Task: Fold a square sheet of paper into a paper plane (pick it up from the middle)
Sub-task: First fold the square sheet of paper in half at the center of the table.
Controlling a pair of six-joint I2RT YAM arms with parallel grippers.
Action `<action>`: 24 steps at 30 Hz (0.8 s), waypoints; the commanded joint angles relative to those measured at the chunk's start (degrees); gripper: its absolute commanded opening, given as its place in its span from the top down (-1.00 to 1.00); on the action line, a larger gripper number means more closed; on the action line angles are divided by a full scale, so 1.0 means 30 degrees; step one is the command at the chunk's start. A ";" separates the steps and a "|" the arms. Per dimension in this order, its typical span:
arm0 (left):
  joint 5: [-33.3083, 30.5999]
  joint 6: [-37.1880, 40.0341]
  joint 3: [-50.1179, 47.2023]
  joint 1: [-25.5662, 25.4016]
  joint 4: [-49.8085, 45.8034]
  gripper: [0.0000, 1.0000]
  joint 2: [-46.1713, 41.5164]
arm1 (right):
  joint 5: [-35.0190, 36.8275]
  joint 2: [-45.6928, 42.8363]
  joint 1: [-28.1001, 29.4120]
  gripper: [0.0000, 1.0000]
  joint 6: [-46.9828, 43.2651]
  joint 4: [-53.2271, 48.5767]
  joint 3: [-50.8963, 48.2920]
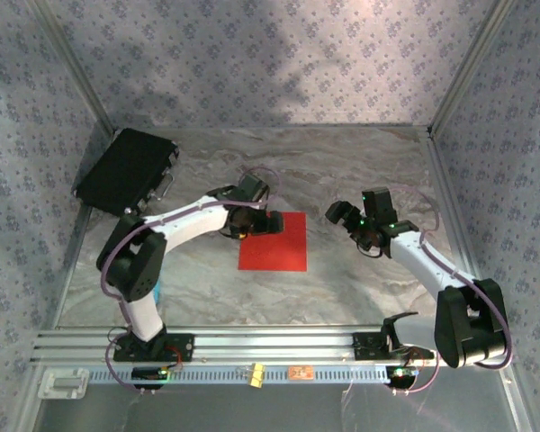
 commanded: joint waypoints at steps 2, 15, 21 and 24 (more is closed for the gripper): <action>-0.0747 -0.0925 0.2140 -0.0508 -0.2770 -0.91 0.1661 | -0.0233 -0.0215 -0.0298 -0.96 -0.1296 -0.0923 0.0074; -0.1632 -0.1166 0.5698 -0.1369 -0.5985 -0.90 0.4493 | -0.0702 -0.0229 -0.1249 -0.97 -0.1777 -0.1086 -0.0131; -0.1965 -0.0675 0.6566 -0.1395 -0.6165 -0.92 0.5247 | -0.1062 -0.0259 -0.1452 -0.98 -0.1926 -0.1072 -0.0244; -0.1842 -0.0558 0.7058 -0.1366 -0.6306 -0.92 0.5730 | -0.1236 -0.0288 -0.1529 -0.98 -0.1961 -0.1042 -0.0261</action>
